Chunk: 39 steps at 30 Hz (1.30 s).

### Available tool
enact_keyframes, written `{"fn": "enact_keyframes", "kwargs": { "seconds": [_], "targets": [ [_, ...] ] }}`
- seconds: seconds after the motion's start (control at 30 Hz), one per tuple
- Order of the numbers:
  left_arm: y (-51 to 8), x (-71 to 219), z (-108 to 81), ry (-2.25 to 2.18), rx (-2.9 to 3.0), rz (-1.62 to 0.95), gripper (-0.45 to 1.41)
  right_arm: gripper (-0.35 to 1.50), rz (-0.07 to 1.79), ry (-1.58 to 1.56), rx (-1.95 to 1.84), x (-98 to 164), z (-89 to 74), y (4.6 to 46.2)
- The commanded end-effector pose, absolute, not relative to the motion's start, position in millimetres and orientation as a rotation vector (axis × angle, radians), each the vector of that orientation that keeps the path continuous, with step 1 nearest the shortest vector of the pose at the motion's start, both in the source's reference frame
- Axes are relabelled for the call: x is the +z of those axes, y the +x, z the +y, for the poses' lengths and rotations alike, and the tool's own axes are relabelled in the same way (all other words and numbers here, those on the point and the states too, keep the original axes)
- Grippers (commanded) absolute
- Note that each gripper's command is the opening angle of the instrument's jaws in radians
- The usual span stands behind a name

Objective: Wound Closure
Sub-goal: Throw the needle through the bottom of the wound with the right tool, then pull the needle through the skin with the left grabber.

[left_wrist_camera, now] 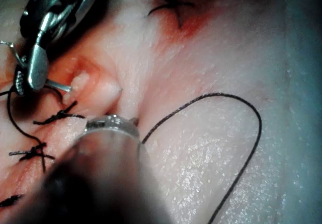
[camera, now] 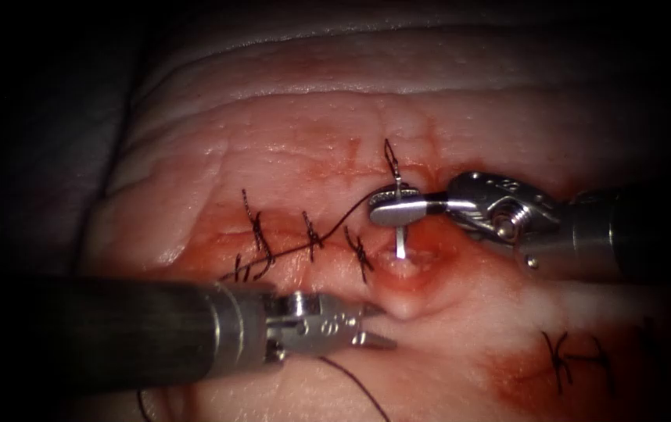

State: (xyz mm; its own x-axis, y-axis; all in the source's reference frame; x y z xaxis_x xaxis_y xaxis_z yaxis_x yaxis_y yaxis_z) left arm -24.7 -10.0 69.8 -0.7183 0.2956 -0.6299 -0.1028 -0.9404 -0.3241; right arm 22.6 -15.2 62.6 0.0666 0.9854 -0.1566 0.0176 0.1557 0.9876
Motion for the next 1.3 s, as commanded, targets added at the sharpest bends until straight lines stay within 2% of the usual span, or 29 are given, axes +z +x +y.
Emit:
{"fn": "enact_keyframes", "kwargs": {
  "seconds": [0.03,0.5,0.6,0.67,0.7,0.77,0.83,0.9,1.13,1.3],
  "targets": [
    [-25.2,70.4,-10.2,-1.058,2.698,-0.396,0.12,-0.35,1.228,1.147,1.042,62.8,-15.8,23.4],
    [-25.0,70.3,-10.2,-1.057,2.698,-0.396,0.11,-0.35,1.174,1.173,1.092,61.9,-16.1,23.6],
    [-25.0,69.9,-10.1,-1.057,2.697,-0.399,0.11,-0.35,1.271,1.059,1.101,62.3,-14.8,23.4],
    [-25.0,69.3,-10.1,-1.063,2.704,-0.4,0.11,0.22,1.312,1.019,1.152,62.8,-14.1,22.9],
    [-25.0,69.0,-10.0,-1.077,2.714,-0.391,0.11,0.44,1.326,1.005,1.163,63.1,-13.8,22.6],
    [-24.9,68.0,-9.8,-1.118,2.731,-0.362,0.12,0.76,1.339,0.96,1.165,63.7,-13.1,22.0],
    [-24.9,67.0,-9.6,-1.16,2.743,-0.323,0.14,0.91,1.346,0.908,1.164,64.3,-12.6,21.3],
    [-24.9,66.2,-9.3,-1.204,2.742,-0.295,0.16,0.98,1.346,0.88,1.163,64.9,-12.0,20.4],
    [-25.8,64.8,-7.8,-1.379,2.742,-0.165,0.16,0.98,1.332,0.839,1.182,66.1,-10.7,17.6],
    [-26.8,66.0,-7.4,-1.431,2.761,-0.122,0.29,0.88,1.322,0.812,1.205,66.7,-9.9,15.9]
  ]
}}
